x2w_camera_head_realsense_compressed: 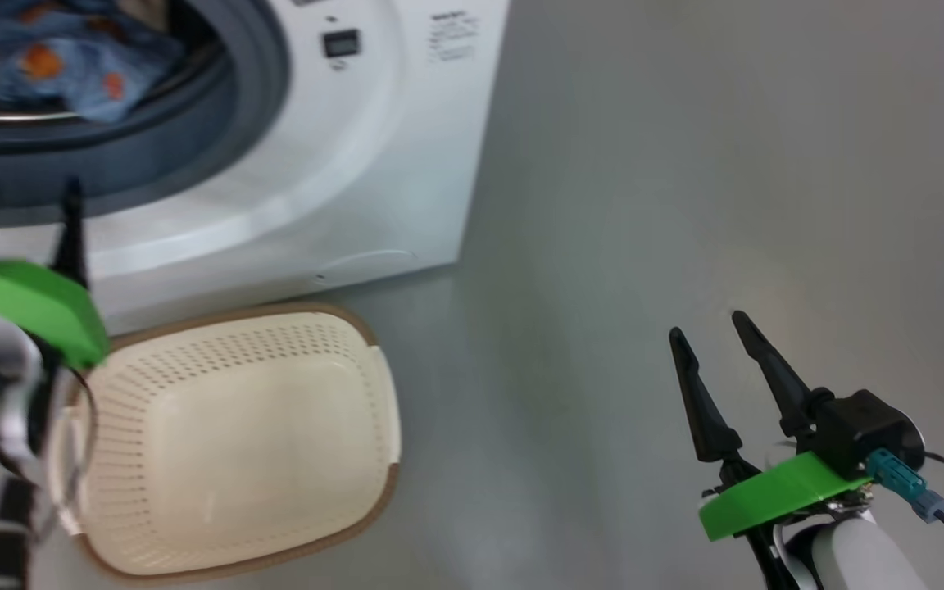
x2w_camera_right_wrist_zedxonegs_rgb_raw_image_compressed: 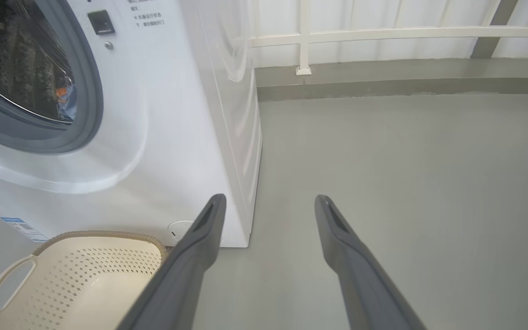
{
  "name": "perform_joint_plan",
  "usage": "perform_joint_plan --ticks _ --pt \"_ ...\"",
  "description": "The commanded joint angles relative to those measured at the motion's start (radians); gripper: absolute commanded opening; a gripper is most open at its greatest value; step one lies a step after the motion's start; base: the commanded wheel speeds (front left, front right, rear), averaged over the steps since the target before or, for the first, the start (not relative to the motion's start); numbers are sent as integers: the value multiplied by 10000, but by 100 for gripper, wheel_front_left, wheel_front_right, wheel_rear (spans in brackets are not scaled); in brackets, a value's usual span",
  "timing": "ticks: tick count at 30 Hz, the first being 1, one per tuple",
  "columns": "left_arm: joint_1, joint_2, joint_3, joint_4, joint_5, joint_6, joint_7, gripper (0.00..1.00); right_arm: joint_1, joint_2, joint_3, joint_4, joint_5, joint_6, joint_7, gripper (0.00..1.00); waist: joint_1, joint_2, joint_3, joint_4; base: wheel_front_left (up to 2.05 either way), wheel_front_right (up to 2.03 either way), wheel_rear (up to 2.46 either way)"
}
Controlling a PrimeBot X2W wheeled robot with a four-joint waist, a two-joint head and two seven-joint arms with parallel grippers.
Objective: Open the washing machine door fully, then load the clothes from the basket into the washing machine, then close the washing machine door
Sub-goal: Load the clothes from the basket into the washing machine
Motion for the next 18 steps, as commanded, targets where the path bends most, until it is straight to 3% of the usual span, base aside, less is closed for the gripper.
perform_joint_plan --ticks 1,18 --pt "-733 697 440 -28 49 -107 302 100 -328 22 326 18 151 44 -270 100 -2 0 1119 -1132 0 0 0" --pt "-4218 3109 700 1137 17 -838 3412 100 -1691 72 1336 1334 1493 44 -1104 100 -2 0 2971 -2489 0 0 0"
